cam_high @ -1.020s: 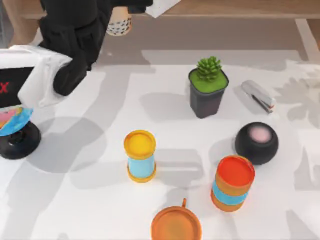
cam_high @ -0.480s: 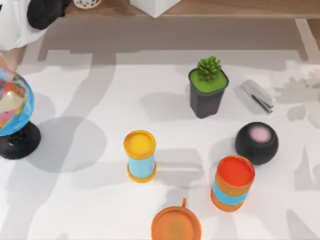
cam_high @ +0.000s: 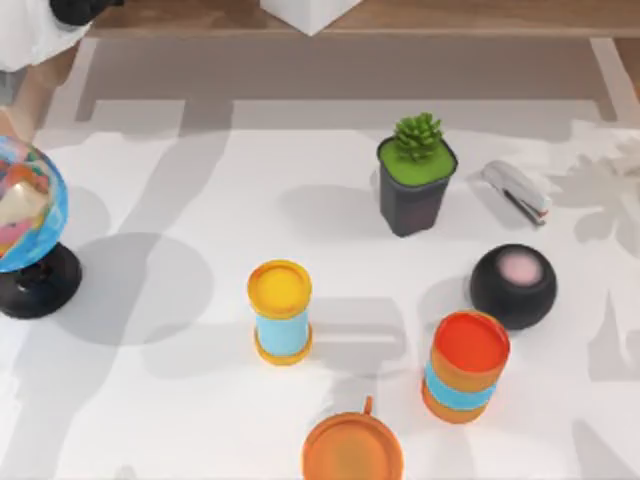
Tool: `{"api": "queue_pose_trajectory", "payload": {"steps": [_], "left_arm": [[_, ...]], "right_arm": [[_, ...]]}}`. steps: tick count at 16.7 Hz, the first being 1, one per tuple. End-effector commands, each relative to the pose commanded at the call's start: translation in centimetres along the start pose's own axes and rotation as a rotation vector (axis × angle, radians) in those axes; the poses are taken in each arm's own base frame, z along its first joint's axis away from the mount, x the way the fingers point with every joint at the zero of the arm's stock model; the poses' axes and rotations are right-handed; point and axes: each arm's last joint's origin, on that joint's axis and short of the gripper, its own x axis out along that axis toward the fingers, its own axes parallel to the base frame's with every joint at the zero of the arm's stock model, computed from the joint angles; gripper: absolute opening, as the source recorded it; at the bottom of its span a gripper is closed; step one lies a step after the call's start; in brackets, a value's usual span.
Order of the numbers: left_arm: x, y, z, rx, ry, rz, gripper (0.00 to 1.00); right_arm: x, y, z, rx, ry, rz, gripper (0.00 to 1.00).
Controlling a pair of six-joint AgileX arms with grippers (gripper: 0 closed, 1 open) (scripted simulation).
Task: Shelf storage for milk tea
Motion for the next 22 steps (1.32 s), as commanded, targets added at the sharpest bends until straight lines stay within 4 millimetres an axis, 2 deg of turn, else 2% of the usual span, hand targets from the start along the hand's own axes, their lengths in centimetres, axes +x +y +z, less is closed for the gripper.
{"api": "queue_pose_trajectory", "payload": {"steps": [5,11,15,19,22], "left_arm": [[-0.7,-0.2,-0.3,0.006,0.016,-0.005,0.00],[-2.9,0.6,-3.0,0.020,0.135,0.024,0.00],[-3.6,0.8,-3.7,0.014,0.160,0.041,0.00],[-2.9,0.4,-3.2,0.007,0.126,0.025,0.00],[-1.1,0.3,-2.7,0.004,0.083,0.015,0.00]], "right_arm": [[0.0,0.0,0.0,0.000,0.000,0.000,1.00],[0.0,0.0,0.0,0.000,0.000,0.000,1.00],[0.0,0.0,0.0,0.000,0.000,0.000,1.00],[0.0,0.0,0.0,0.000,0.000,0.000,1.00],[0.0,0.0,0.0,0.000,0.000,0.000,1.00]]}}
